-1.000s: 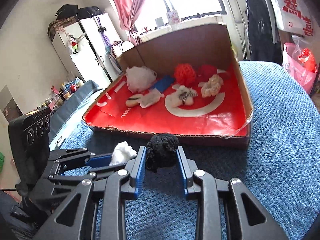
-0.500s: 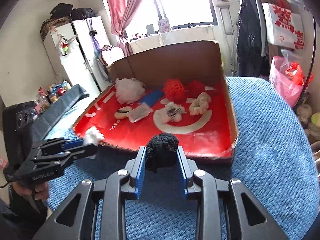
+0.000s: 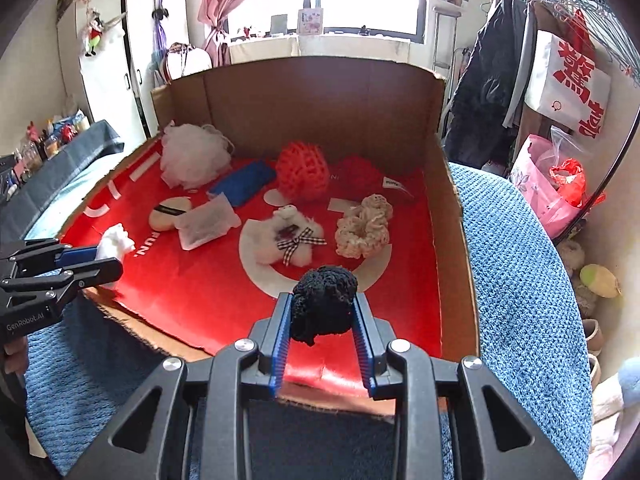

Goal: Organize soft objects
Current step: 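Carry the white cloth and black scrunchie with both tools into the box, then open the left tool releasing the cloth while the right tool releases the scrunchie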

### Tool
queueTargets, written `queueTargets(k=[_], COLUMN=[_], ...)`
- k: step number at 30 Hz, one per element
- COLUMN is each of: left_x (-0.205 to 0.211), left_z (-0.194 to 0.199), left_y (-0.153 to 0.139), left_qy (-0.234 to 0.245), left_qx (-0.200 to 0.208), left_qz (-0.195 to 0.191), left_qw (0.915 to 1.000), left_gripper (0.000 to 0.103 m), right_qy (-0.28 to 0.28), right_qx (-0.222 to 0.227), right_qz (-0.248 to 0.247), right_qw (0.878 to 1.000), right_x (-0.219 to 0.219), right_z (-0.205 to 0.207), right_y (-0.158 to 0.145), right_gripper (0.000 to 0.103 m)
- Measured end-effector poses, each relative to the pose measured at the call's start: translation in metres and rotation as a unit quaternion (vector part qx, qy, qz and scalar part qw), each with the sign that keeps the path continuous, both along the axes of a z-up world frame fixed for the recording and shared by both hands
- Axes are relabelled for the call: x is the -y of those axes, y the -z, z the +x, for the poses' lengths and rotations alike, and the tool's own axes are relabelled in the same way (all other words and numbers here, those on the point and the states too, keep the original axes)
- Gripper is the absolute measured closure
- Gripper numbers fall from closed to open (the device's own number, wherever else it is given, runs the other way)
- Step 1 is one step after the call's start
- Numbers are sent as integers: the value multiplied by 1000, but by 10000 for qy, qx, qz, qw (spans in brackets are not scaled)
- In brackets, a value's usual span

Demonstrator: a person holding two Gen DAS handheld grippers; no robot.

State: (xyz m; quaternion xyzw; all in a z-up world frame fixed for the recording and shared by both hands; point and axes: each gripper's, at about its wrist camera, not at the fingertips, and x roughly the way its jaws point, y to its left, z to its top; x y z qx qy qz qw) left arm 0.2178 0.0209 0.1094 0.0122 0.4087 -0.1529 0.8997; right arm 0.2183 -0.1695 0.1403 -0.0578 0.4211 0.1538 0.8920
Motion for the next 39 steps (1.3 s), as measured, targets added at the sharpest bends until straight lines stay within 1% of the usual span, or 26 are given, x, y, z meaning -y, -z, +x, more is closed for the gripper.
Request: queueTargets(k=[6, 12, 16, 28, 33, 35, 37, 38, 39], left_x=[-5, -9, -10, -8, -5, -6, -5, -5, -4], left_z=[18, 29, 34, 34, 32, 31, 30, 29, 28], left_y=[15, 22, 26, 29, 28, 27, 25, 25, 24], left_qy=[-95, -186, -229, -214, -219, -218, -201, -199, -200], left_qx=[-246, -338, -401, -311, -277, -275, -256, -241, -228], left_qz=[76, 143, 166, 277, 296, 294, 299, 304, 311], left_qw=[9996, 9992, 9988, 9989, 9989, 9990, 9990, 9991, 9991], left_gripper=[81, 81, 81, 80, 78, 77, 74, 65, 47], right_qy=[-8, -22, -30, -40, -60, -65, -74, -73, -75], right_qx=[-172, -268, -286, -249, -197, -160, -121, -101, -95], right_qz=[-308, -543, -572, -654, -711, -738, -734, -718, -707], right_qw=[9994, 9982, 9980, 9975, 9973, 9971, 9972, 9973, 9974], right_x=[-8, -13, -14, -17, -18, -19, -19, -19, -19], right_z=[13, 20, 23, 23, 21, 19, 17, 17, 16], right_y=[11, 20, 22, 23, 22, 22, 20, 19, 18], right_gripper=[71, 70, 70, 70, 66, 60, 57, 56, 56])
